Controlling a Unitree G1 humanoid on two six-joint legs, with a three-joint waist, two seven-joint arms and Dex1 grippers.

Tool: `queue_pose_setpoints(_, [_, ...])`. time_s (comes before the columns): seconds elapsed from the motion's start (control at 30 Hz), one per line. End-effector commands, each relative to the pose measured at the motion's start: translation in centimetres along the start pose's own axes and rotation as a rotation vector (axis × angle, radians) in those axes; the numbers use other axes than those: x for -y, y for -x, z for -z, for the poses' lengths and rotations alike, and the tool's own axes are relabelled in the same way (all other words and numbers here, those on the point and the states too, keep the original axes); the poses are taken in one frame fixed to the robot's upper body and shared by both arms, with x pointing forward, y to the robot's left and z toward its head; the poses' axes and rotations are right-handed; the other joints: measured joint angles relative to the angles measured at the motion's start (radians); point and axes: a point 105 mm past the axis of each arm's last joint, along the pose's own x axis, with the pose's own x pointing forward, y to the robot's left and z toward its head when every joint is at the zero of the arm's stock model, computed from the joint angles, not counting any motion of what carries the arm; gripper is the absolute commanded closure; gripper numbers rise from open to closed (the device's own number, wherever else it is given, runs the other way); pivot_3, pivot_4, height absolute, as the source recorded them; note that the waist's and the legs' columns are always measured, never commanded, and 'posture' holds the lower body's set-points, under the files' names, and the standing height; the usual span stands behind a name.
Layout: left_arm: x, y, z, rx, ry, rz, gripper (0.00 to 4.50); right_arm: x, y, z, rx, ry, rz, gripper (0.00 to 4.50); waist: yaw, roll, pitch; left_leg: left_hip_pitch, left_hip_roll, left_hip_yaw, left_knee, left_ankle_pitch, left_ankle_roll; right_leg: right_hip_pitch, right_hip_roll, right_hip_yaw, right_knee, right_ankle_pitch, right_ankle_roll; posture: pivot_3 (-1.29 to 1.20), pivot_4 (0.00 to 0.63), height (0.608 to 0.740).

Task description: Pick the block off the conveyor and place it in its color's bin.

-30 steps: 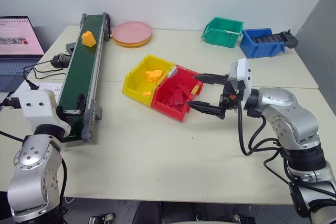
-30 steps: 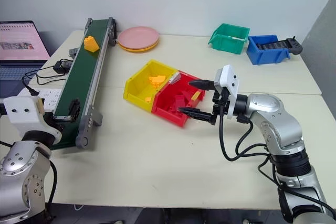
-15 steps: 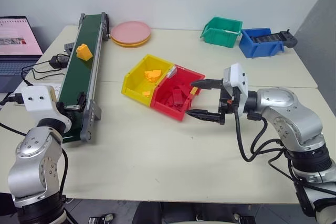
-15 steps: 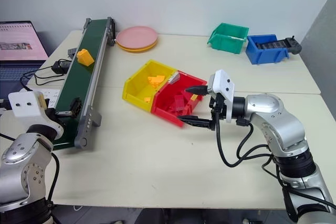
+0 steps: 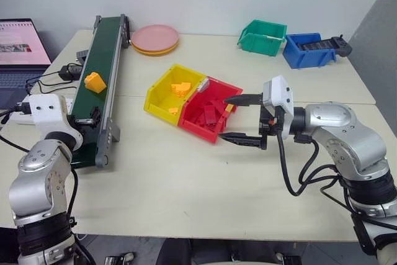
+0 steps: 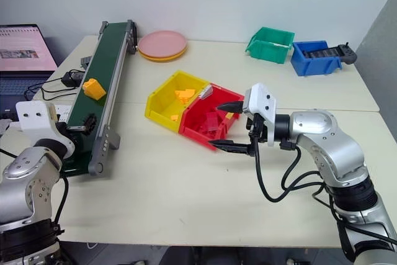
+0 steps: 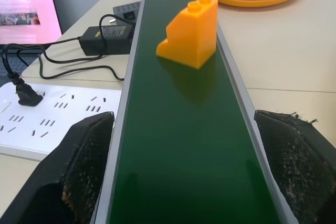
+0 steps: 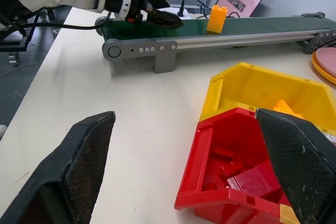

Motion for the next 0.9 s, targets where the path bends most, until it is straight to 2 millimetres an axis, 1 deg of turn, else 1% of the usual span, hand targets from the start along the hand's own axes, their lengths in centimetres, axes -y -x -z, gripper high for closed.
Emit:
queue_pose_setpoints(0.03, [0.1, -0.2, -1.5, 0.047, -0.031, 0.013, 0.02, -0.5, 0.2, -1.0, 0.016, 0.036, -0.009, 0.0, 0.0, 0.0, 0.0, 0.0, 0.0, 0.0, 0.0, 0.0, 0.0, 0.0, 0.0, 0.0, 0.0, 0.0, 0.0, 0.0, 0.15, 0.74])
queue_pose_setpoints(0.5, [0.2, -0.9, -1.4, 0.034, -0.031, 0.025, 0.02, -0.6, 0.3, -1.0, 0.01, 0.041, -0.007, 0.0, 0.0, 0.0, 0.0, 0.0, 0.0, 0.0, 0.0, 0.0, 0.0, 0.0, 0.0, 0.0, 0.0, 0.0, 0.0, 0.0, 0.15, 0.74])
queue_pose_setpoints(0.57, [0.3, -0.9, -1.1, 0.024, -0.037, 0.031, 0.39, -0.6, 0.3, -1.1, 0.008, 0.043, -0.006, 0.0, 0.0, 0.0, 0.0, 0.0, 0.0, 0.0, 0.0, 0.0, 0.0, 0.0, -0.001, 0.0, -0.001, 0.0, 0.0, 0.0, 0.15, 0.74])
queue_pose_setpoints(0.6, [0.7, -0.7, -0.9, 0.016, -0.037, 0.047, 0.45, -0.6, 0.3, -1.1, 0.005, 0.046, -0.004, 0.0, 0.0, 0.0, 0.0, 0.0, 0.0, 0.0, 0.0, 0.0, 0.0, 0.0, -0.001, 0.0, -0.001, 0.0, 0.0, 0.0, 0.15, 0.74])
queue_pose_setpoints(0.63, [1.0, -0.5, -0.8, 0.01, -0.037, 0.058, 0.61, -0.6, 0.4, -1.1, 0.003, 0.048, -0.003, 0.0, 0.0, 0.0, 0.0, 0.0, 0.0, 0.0, 0.0, 0.0, 0.0, 0.0, -0.001, 0.0, -0.001, 0.0, 0.0, 0.0, 0.15, 0.74])
queue_pose_setpoints(0.67, [1.3, -0.2, -0.6, 0.004, -0.038, 0.067, 0.9, -0.6, 0.4, -1.1, 0.002, 0.048, -0.002, 0.0, 0.0, 0.0, 0.0, 0.0, 0.0, 0.0, 0.0, 0.0, 0.0, 0.0, -0.001, 0.0, -0.001, 0.0, 0.001, 0.0, 0.15, 0.74])
queue_pose_setpoints(0.8, [2.3, 1.0, -0.6, 0.006, -0.05, 0.085, 1.74, -0.5, 0.6, -1.2, 0.001, 0.049, 0.001, 0.0, 0.0, 0.0, 0.0, 0.0, 0.0, 0.0, -0.002, 0.0, 0.0, 0.0, -0.002, 0.0, -0.003, 0.001, 0.001, 0.0, 0.15, 0.74])
queue_pose_setpoints(0.9, [2.6, 1.8, -0.9, 0.011, -0.059, 0.083, 2.36, -0.5, 0.6, -1.3, 0.004, 0.05, 0.003, 0.0, 0.0, 0.0, 0.0, 0.0, -0.001, 0.0, -0.004, 0.0, 0.0, 0.0, -0.002, -0.001, -0.005, 0.001, 0.002, 0.0, 0.15, 0.74])
